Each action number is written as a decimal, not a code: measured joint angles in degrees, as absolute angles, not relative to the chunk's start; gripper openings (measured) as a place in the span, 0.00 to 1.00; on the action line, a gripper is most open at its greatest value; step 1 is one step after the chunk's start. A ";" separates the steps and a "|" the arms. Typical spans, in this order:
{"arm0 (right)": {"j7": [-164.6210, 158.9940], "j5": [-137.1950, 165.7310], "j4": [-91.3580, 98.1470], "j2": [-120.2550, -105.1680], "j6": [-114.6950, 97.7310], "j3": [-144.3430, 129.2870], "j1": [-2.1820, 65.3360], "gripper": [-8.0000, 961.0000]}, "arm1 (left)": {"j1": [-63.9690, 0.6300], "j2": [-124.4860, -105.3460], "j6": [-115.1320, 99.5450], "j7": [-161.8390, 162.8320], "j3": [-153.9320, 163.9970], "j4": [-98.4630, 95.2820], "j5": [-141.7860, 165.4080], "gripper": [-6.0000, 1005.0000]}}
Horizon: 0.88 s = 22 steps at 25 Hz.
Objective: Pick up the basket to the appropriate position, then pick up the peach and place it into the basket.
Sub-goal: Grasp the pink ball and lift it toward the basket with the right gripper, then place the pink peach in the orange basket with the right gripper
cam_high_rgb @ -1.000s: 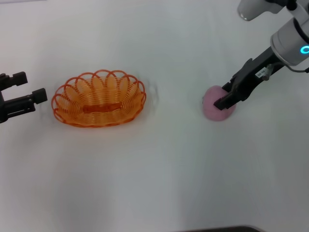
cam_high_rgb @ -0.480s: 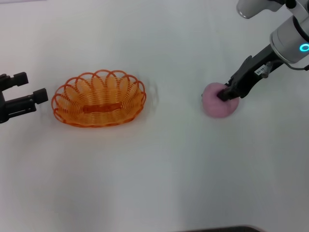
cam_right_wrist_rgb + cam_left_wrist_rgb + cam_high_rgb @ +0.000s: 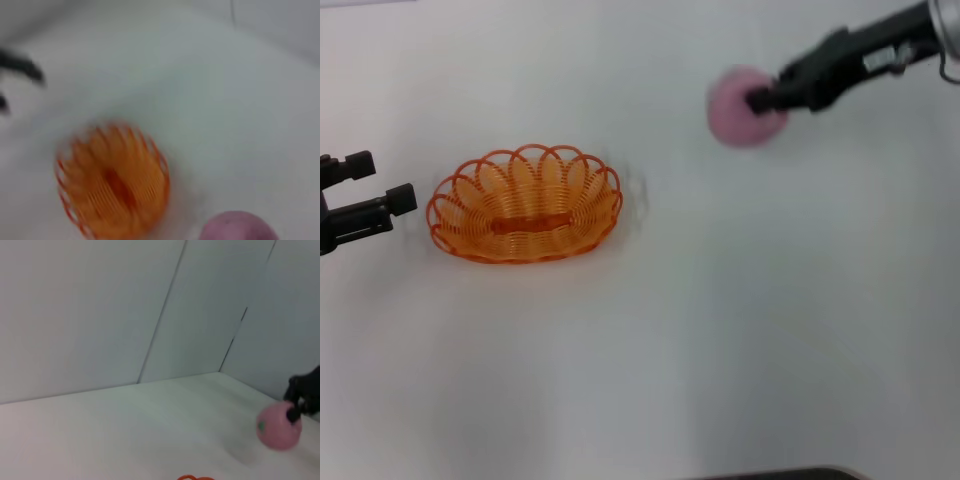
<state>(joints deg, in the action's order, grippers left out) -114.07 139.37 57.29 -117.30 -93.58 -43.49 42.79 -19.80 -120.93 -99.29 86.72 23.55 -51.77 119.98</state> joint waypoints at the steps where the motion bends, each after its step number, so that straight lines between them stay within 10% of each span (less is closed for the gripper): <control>1: -112.98 135.32 56.83 -116.99 -93.71 -42.90 42.37 0.13 | -19.79 -120.93 -99.27 86.73 23.52 -51.76 119.98 0.85; 13: -96.10 114.88 35.36 -119.97 -85.55 -44.38 46.76 0.13 | -20.14 -120.94 -98.76 86.63 23.74 -50.57 119.97 0.85; 22: -89.37 106.90 23.06 -120.52 -76.43 -53.30 51.06 0.32 | -20.22 -120.94 -98.32 86.43 23.91 -50.18 119.97 0.85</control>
